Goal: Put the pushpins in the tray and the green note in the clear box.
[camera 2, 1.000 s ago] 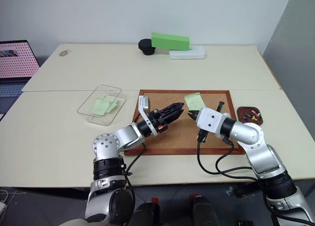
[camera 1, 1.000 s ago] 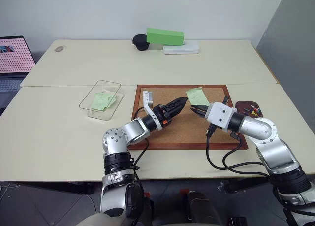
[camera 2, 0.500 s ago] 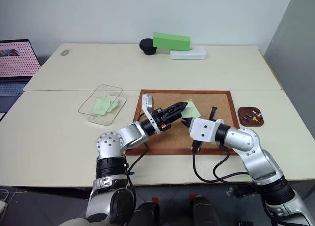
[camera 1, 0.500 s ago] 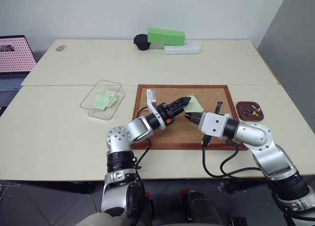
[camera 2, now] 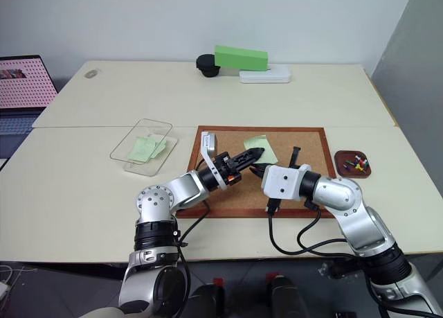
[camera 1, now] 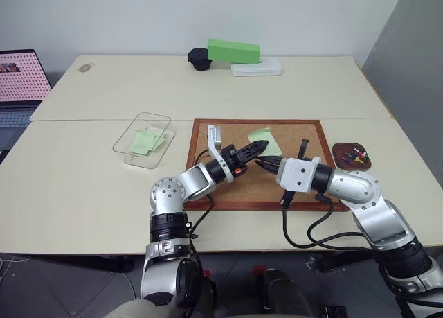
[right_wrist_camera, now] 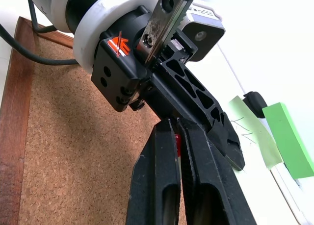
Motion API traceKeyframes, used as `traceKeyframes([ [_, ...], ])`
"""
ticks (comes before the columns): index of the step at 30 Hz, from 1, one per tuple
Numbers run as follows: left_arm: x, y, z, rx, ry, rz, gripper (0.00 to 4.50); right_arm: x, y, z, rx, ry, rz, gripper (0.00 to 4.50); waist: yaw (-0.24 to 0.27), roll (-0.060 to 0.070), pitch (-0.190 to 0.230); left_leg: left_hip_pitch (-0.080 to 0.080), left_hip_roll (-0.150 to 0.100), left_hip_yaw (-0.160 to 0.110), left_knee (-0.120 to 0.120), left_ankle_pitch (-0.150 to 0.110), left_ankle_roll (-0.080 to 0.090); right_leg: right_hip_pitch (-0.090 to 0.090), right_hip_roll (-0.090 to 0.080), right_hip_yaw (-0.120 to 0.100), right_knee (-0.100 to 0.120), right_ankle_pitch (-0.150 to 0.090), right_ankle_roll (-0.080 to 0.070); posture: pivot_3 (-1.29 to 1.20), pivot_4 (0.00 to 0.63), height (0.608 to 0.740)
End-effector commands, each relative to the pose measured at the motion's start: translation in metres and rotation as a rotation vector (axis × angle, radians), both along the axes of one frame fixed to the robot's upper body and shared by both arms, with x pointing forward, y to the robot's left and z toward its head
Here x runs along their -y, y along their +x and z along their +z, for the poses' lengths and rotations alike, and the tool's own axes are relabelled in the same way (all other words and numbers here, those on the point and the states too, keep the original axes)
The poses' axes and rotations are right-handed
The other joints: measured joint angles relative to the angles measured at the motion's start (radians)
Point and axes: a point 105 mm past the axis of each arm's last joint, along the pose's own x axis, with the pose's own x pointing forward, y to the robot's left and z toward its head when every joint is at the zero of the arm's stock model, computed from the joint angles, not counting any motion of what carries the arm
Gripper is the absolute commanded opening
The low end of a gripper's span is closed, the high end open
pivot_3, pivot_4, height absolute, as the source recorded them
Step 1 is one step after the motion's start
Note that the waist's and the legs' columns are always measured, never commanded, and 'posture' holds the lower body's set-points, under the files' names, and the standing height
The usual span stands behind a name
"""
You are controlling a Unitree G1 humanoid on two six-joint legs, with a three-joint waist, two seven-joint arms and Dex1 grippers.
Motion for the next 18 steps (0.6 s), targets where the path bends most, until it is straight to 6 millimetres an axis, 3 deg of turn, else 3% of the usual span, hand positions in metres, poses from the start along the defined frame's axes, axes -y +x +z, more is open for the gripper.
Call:
traceKeyframes([
  [1, 0.005, -0.001, 0.006, 0.067, 0.034, -0.013, 0.05, -0.001, -0.002, 0.018, 0.035, 0.058, 0.004, 0.0, 0.0, 0.0, 0.0, 0.0, 0.0, 0.0, 0.0, 0.0, 0.0, 0.0, 0.0, 0.0, 0.0, 0.0, 0.0, 0.0, 0.15, 0.74],
  [12, 0.0, -0.002, -0.01, 0.093, 0.125, -0.026, 0.05, 0.009, -0.004, 0.06, -0.1, 0.372, -0.093, 0.0, 0.0, 0.0, 0.0, 0.0, 0.0, 0.0, 0.0, 0.0, 0.0, 0.0, 0.0, 0.0, 0.0, 0.0, 0.0, 0.0, 0.15, 0.74],
  [18, 0.01, 0.0, -0.005, 0.165, 0.183, -0.034, 0.05, 0.034, 0.004, 0.059, -0.206, 0.49, -0.228, 0.0, 0.003, 0.0, 0.0, -0.001, 0.0, -0.001, 0.0, 0.0, 0.0, 0.0, 0.0, 0.0, -0.001, 0.0, 0.0, 0.0, 0.15, 0.74],
])
